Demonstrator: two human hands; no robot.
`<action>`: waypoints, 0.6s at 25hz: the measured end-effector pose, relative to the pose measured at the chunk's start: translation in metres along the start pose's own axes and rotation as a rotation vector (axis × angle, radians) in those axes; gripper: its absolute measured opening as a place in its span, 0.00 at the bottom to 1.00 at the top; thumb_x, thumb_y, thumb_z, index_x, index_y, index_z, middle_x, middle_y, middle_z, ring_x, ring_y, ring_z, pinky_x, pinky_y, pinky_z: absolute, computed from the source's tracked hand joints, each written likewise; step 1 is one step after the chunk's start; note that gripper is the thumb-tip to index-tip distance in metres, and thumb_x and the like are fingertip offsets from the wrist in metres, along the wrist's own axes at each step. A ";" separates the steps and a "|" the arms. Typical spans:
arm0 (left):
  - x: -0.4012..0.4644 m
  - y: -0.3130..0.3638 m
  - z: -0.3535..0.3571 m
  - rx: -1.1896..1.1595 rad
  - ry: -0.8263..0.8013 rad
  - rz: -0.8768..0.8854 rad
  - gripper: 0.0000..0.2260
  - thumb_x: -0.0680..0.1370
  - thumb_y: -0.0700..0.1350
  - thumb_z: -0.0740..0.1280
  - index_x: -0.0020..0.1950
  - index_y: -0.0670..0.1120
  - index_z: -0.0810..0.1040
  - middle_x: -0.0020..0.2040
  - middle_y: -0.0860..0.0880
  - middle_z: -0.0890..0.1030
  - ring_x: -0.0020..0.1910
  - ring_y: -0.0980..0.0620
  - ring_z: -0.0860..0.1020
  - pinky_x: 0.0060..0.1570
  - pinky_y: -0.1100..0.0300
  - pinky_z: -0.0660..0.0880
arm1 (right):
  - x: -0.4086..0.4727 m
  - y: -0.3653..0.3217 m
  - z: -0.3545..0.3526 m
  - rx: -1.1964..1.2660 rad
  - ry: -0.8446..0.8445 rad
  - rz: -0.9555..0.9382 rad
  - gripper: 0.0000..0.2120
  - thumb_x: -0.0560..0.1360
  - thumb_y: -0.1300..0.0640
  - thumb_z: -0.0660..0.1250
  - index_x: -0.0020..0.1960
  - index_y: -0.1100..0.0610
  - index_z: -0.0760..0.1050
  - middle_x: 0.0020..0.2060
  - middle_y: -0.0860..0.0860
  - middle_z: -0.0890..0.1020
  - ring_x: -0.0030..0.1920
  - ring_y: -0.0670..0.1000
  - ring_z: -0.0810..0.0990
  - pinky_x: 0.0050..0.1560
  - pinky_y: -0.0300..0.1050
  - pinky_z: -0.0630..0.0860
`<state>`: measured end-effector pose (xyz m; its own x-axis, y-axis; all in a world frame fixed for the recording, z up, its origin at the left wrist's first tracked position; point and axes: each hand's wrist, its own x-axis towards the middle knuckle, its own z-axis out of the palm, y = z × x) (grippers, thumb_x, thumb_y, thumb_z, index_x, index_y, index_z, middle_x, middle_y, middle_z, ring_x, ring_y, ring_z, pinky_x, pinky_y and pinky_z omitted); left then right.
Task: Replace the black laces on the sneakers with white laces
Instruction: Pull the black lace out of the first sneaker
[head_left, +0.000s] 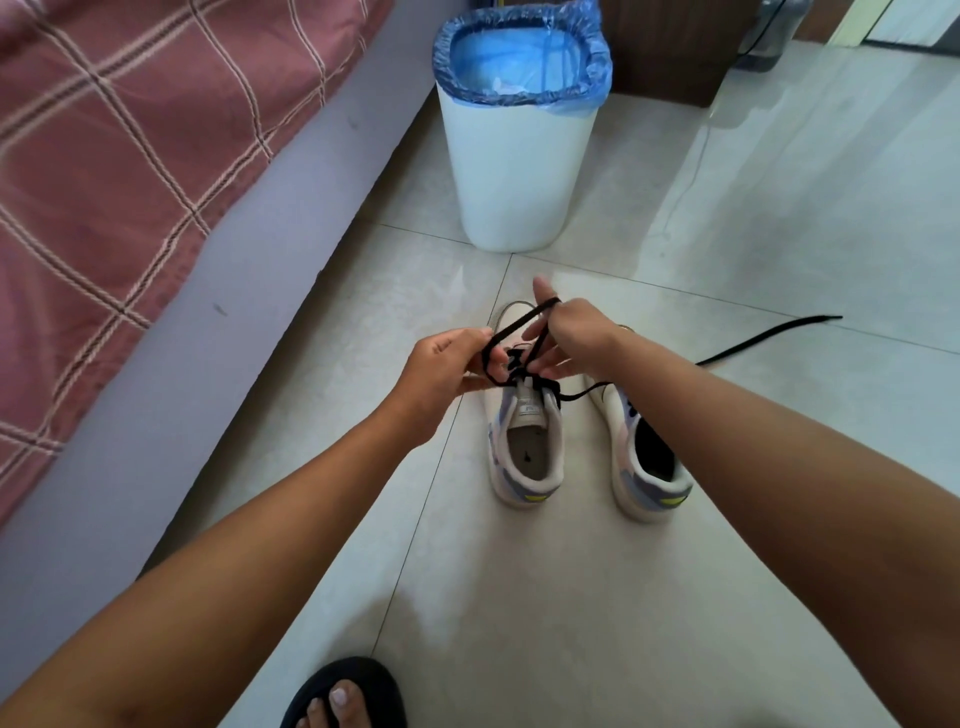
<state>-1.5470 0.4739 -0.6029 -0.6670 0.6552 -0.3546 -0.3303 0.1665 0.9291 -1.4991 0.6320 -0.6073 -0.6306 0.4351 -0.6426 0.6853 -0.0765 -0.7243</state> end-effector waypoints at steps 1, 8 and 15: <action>-0.001 -0.002 0.001 0.031 -0.009 -0.037 0.15 0.81 0.41 0.58 0.37 0.41 0.77 0.30 0.48 0.77 0.32 0.52 0.76 0.45 0.57 0.79 | -0.005 -0.009 0.003 0.037 -0.033 -0.019 0.32 0.78 0.35 0.50 0.46 0.64 0.74 0.36 0.60 0.80 0.30 0.54 0.78 0.30 0.41 0.75; -0.006 -0.031 0.005 -0.056 0.022 -0.389 0.13 0.79 0.38 0.54 0.42 0.36 0.76 0.29 0.41 0.78 0.31 0.47 0.78 0.38 0.53 0.81 | -0.018 -0.042 0.014 -0.725 0.256 -0.549 0.27 0.77 0.33 0.48 0.34 0.53 0.66 0.32 0.51 0.74 0.36 0.56 0.72 0.39 0.47 0.70; 0.018 -0.053 -0.023 0.712 -0.036 -0.092 0.11 0.80 0.36 0.57 0.60 0.45 0.70 0.55 0.43 0.75 0.54 0.45 0.76 0.44 0.47 0.80 | -0.023 -0.048 0.009 -0.125 -0.256 -0.210 0.40 0.74 0.29 0.40 0.44 0.61 0.76 0.31 0.57 0.77 0.30 0.52 0.76 0.36 0.44 0.77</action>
<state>-1.5570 0.4595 -0.6605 -0.6311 0.6369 -0.4428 0.1392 0.6545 0.7431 -1.5207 0.6178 -0.5605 -0.8224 0.1899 -0.5362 0.5604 0.1083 -0.8211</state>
